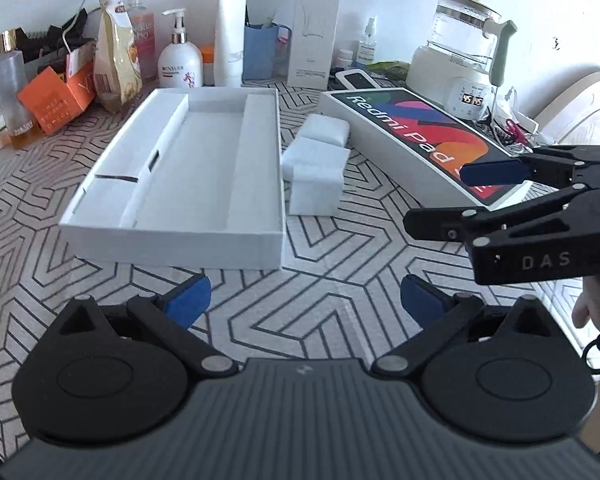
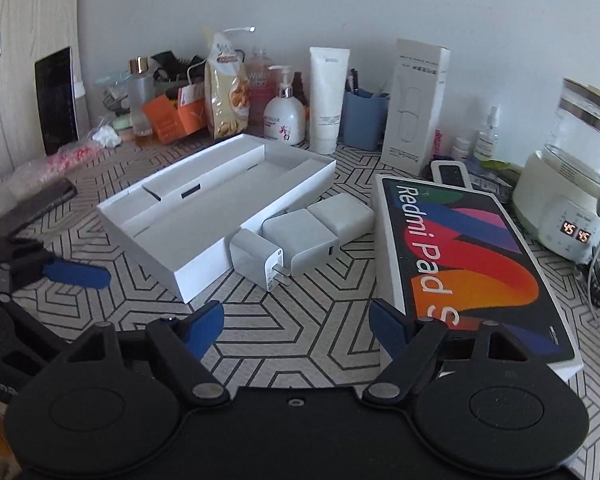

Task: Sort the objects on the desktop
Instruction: 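Close the right gripper on the white plug charger and lift it, then carry the charger over the white box tray and open the right gripper, then withdraw the right gripper from the tray, then move the left gripper down toward the white rectangular block beside the tray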

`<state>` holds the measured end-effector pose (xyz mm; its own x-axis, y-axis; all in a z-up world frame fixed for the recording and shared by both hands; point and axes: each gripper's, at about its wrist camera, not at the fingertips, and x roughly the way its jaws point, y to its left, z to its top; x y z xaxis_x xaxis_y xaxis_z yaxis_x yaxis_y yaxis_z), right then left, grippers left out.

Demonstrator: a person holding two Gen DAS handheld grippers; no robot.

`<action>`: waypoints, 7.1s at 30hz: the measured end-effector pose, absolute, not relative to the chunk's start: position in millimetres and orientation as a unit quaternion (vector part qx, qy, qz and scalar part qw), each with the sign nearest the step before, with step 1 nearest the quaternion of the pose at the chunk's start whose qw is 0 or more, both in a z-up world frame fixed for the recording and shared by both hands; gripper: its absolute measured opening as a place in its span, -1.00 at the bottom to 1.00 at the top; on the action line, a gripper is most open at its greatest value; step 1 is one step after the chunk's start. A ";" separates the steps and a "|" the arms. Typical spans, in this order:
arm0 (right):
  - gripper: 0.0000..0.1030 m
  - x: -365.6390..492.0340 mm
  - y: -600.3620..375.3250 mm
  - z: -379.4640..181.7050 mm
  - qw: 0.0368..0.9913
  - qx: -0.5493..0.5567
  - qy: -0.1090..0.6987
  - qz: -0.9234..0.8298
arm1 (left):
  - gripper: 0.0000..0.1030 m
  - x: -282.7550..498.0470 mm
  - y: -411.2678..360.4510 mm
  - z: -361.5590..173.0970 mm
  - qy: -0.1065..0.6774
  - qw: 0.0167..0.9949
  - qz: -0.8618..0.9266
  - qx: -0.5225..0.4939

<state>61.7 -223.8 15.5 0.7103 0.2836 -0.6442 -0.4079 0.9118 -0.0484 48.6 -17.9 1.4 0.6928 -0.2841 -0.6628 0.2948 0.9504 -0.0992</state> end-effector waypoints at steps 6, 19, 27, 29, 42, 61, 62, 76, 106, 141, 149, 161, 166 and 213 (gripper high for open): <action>0.30 94.4 -205.4 4.6 0.907 -0.133 0.336 0.216 | 0.99 59.6 -4.6 -4.5 0.365 0.921 -0.138 0.004; 0.10 128.0 -163.9 -6.4 0.880 -0.256 0.316 0.245 | 1.00 84.1 14.9 -16.0 0.397 0.906 -0.141 -0.041; -0.26 128.9 -158.4 -17.2 0.867 -0.257 0.329 0.272 | 1.00 88.3 18.8 -4.5 0.373 0.918 -0.130 -0.037; -0.25 131.7 -157.4 -20.5 0.866 -0.250 0.333 0.276 | 1.00 90.5 18.6 -5.2 0.374 0.917 -0.135 -0.038; -0.50 128.9 -182.8 -10.0 0.877 -0.175 0.351 0.278 | 1.00 98.1 26.6 -11.9 0.389 0.909 -0.148 -0.024; -0.49 110.7 -191.3 0.2 0.889 -0.103 0.354 0.270 | 1.00 87.6 45.0 -9.9 0.382 0.913 -0.144 -0.020; -0.49 110.1 -190.3 1.7 0.889 -0.099 0.354 0.272 | 1.00 86.5 46.2 -10.3 0.381 0.913 -0.142 -0.019; -0.49 104.7 -165.8 21.8 0.888 -0.092 0.343 0.294 | 1.00 80.4 55.1 -15.5 0.387 0.907 -0.165 -0.013; -0.45 191.9 -88.6 -13.7 0.775 -0.007 0.476 0.415 | 1.00 80.0 84.3 -18.0 0.389 0.909 -0.149 -0.015; 0.42 83.9 -204.5 23.9 0.873 -0.075 0.397 0.271 | 1.00 75.5 33.3 1.8 0.386 0.901 -0.195 -0.036; 0.43 23.9 -240.9 33.4 0.917 -0.053 0.332 0.215 | 1.00 90.6 -9.3 11.6 0.360 0.914 -0.185 -0.008; 0.48 0.8 -268.6 36.3 0.934 -0.022 0.302 0.187 | 1.00 111.7 -69.1 14.9 0.328 0.924 -0.181 0.071; 0.48 7.3 -278.0 24.2 0.933 -0.012 0.316 0.170 | 1.00 125.6 -85.7 2.8 0.334 0.914 -0.188 0.134; 0.56 3.7 -272.7 21.1 0.940 0.048 0.277 0.195 | 0.58 196.2 -102.7 6.7 0.322 0.902 -0.206 0.201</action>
<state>3.7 -272.7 21.1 0.7708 0.3926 -0.5017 -0.3393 0.9195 0.1982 196.2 -102.7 6.7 0.7082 -0.2415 -0.6634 0.5005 0.8345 0.2305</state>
